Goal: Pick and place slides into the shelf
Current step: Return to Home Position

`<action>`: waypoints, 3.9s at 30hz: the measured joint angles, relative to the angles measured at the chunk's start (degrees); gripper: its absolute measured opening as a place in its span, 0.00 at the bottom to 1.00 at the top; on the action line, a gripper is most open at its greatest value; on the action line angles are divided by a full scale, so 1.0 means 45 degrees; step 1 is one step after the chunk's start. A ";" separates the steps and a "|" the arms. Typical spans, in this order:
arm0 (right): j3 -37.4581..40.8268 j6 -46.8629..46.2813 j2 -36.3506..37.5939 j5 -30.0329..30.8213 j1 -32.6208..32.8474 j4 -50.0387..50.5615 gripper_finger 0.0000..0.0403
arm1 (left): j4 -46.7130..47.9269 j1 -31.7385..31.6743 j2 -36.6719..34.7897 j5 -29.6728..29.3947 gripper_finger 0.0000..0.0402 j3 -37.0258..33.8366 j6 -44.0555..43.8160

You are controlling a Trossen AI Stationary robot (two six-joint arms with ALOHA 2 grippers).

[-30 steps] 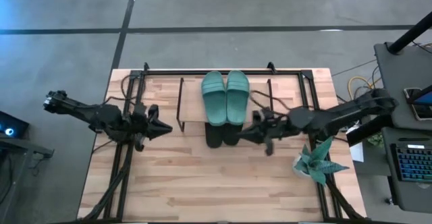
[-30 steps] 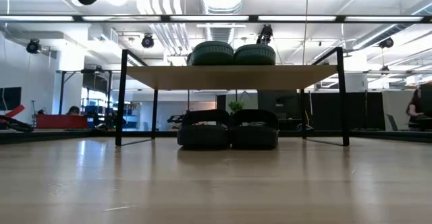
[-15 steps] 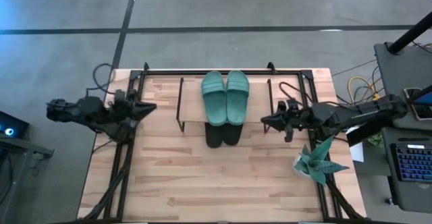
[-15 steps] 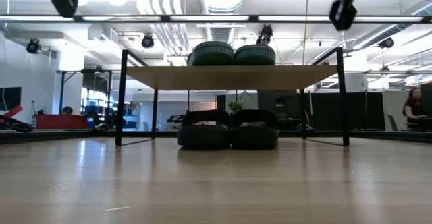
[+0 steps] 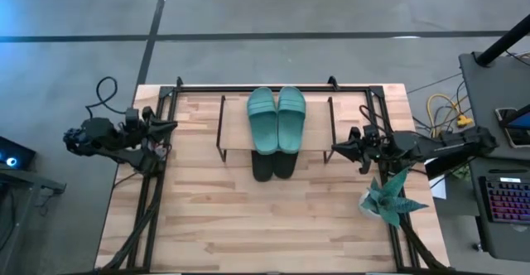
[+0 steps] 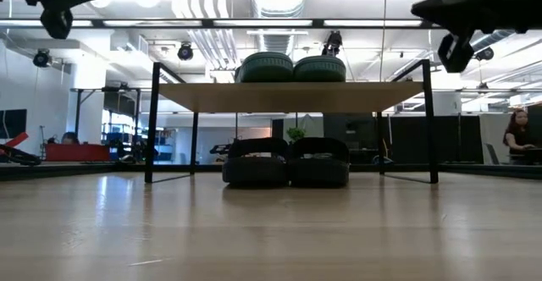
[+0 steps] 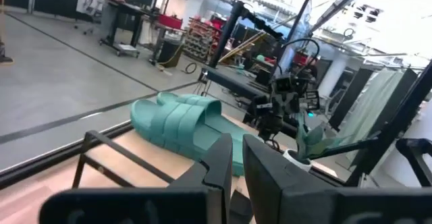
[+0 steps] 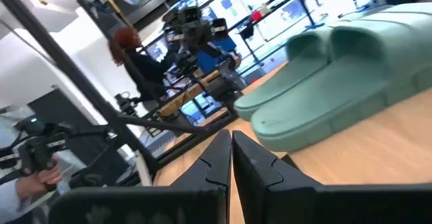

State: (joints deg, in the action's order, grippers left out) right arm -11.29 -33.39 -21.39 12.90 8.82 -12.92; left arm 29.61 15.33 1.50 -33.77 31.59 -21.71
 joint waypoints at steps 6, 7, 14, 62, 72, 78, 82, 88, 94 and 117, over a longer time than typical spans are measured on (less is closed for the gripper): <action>0.0512 0.0045 0.0554 0.0671 -0.0119 -0.0014 0.02 | -0.0327 -0.0001 0.0152 -0.0019 0.05 -0.0339 0.0250; 0.0581 0.0049 0.0603 0.0714 -0.0147 -0.0021 0.02 | -0.0440 0.0001 0.0174 -0.0002 0.05 -0.0560 0.0251; 0.1043 -0.0099 0.0858 0.0828 -0.0473 -0.0015 0.02 | -0.2335 0.0001 0.0050 0.0134 0.05 -0.2250 0.0245; 0.2395 -0.0669 0.0913 -0.0566 -0.0636 -0.0220 0.02 | -0.6823 0.0001 0.0029 -0.1335 0.05 -0.6550 -0.2443; 0.2385 -0.2305 0.0913 -0.0410 -0.0636 -0.0536 0.02 | -0.7904 0.0001 0.0082 -0.1390 0.05 -0.6526 -0.2433; 0.2385 -0.2516 0.0913 -0.0418 -0.0636 -0.0566 0.02 | -0.7923 0.0001 0.0097 -0.1380 0.05 -0.6526 -0.2362; 0.2380 -0.1588 0.0910 -0.1298 -0.0636 -0.0635 0.02 | -0.7918 0.0001 0.0097 -0.1208 0.05 -0.6526 -0.2329; 0.2380 -0.0176 0.0903 -0.2497 -0.0636 -0.0823 0.02 | -0.7535 0.0005 0.0152 0.0570 0.05 -0.6526 -0.2316; 0.2380 0.0131 0.0903 -0.3066 -0.0636 -0.0798 0.02 | -0.7434 0.0005 0.0156 0.1781 0.05 -0.6526 -0.2295; 0.2380 -0.3980 0.0888 -0.3521 -0.0636 0.0736 0.02 | -0.7243 0.0005 0.0161 0.3384 0.05 -0.6531 -0.1078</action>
State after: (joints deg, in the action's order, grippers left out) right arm -0.58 -51.30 -17.39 -2.94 5.96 -9.61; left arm -2.98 15.35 2.22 -18.55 2.20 -26.57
